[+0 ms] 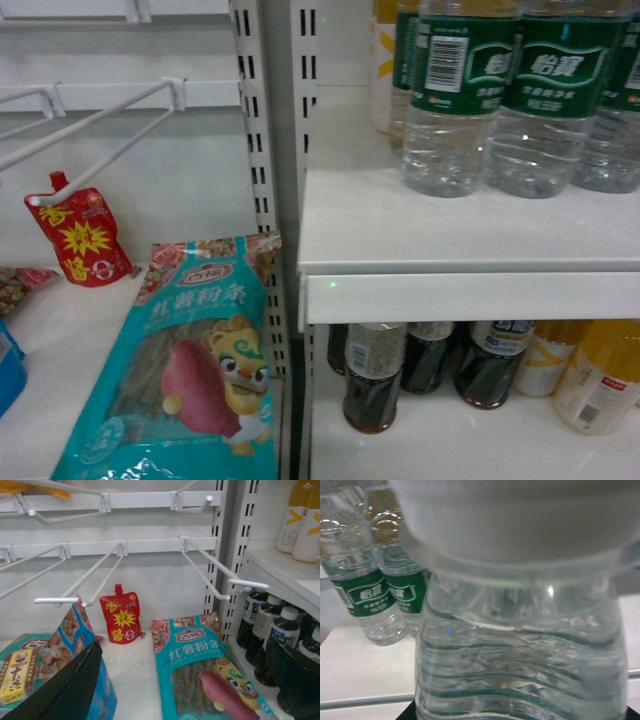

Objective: Move water from second to third shelf

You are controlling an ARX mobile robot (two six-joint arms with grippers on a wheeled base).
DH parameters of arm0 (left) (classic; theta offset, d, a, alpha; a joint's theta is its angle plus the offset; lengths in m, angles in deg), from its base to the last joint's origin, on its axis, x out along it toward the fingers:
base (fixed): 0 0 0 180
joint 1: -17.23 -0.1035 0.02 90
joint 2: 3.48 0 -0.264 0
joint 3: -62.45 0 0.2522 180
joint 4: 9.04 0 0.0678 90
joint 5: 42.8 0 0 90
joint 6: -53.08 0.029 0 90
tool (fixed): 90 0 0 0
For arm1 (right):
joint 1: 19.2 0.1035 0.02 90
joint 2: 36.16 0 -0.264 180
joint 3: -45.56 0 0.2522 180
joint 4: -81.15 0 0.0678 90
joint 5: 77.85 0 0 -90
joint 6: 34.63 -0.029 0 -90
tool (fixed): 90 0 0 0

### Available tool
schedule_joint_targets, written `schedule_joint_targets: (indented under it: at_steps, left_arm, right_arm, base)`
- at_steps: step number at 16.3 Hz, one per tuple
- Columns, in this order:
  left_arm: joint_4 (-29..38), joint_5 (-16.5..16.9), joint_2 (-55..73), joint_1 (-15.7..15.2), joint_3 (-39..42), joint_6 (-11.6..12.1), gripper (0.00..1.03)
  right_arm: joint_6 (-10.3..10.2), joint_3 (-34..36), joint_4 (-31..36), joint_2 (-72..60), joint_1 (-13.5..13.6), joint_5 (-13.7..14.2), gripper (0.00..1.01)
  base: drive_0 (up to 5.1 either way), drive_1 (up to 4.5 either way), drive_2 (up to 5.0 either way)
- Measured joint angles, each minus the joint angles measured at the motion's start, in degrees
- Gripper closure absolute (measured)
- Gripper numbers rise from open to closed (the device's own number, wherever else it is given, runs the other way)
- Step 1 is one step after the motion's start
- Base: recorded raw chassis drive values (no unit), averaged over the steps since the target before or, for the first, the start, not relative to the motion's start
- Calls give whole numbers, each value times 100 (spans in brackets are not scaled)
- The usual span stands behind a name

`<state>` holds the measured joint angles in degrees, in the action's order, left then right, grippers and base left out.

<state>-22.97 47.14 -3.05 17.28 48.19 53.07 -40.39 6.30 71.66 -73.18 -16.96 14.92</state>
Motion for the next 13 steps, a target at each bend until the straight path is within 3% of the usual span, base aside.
schedule_joint_targets:
  at_steps: [2, 5, 13]
  left_arm:
    - [2, -13, 0, 0, 0, 0, 5]
    - [-4, 0, 0, 0, 2, 0, 5]
    - [-4, 0, 0, 0, 2, 2, 5]
  right_arm:
    - [-11, 0, 20, 35, 37, -103, 58]
    - [0, 0, 11, 33, 26, 17, 58]
    - [2, 0, 11, 33, 26, 0, 58]
  base:
    - [0, 0, 0]
    - [0, 0, 0]
    - [0, 0, 0]
